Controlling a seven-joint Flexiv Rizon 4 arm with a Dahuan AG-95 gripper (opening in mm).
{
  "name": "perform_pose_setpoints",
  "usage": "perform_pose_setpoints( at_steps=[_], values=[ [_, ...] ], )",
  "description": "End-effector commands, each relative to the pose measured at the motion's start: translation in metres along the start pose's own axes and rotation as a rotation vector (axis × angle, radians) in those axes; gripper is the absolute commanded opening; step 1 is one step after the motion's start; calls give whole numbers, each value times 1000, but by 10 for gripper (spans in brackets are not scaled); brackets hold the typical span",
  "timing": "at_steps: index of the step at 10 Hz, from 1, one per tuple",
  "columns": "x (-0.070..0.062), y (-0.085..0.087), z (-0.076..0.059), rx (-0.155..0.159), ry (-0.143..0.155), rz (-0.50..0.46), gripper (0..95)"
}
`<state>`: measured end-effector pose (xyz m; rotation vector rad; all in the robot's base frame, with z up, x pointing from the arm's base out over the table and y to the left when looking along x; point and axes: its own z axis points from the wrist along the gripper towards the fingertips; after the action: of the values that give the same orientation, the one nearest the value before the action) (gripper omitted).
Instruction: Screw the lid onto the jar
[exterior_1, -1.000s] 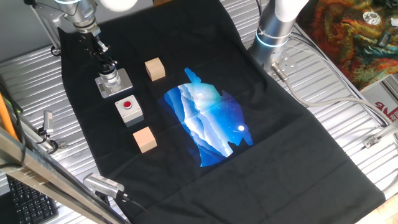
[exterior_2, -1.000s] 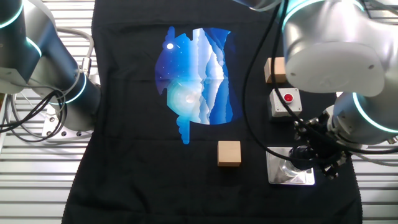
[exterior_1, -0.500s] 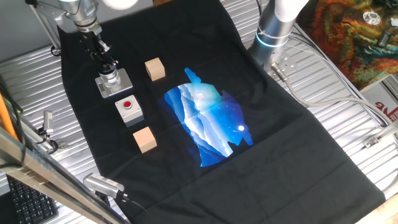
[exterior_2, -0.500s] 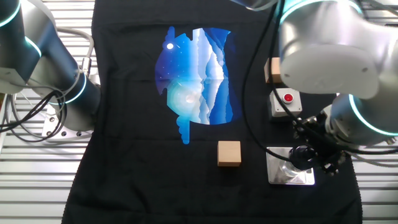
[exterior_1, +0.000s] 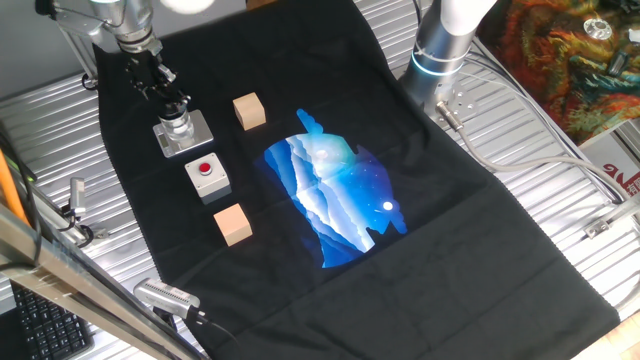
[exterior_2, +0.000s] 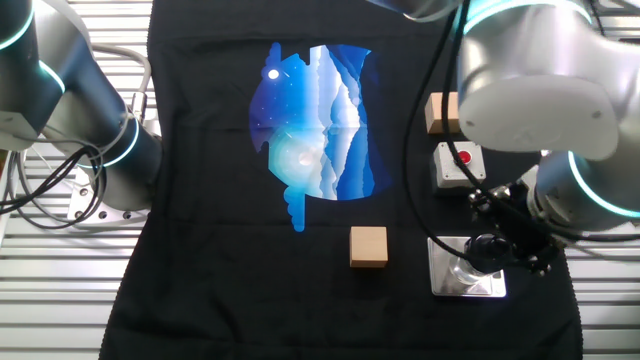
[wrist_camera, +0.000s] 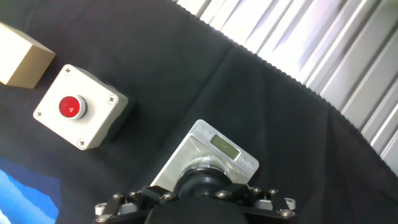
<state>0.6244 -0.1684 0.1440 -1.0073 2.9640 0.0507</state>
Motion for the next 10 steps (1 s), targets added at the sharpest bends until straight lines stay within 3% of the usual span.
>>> perform_pose_setpoints(
  at_steps=[1, 6, 8, 10],
  values=[
    [-2, 0, -2, 24, 22, -149, 760],
    [1, -2, -3, 14, 24, -345, 760],
    [4, -3, -5, 6, 21, -602, 760],
    [8, -5, -7, 2, 17, -681, 760]
  ],
)
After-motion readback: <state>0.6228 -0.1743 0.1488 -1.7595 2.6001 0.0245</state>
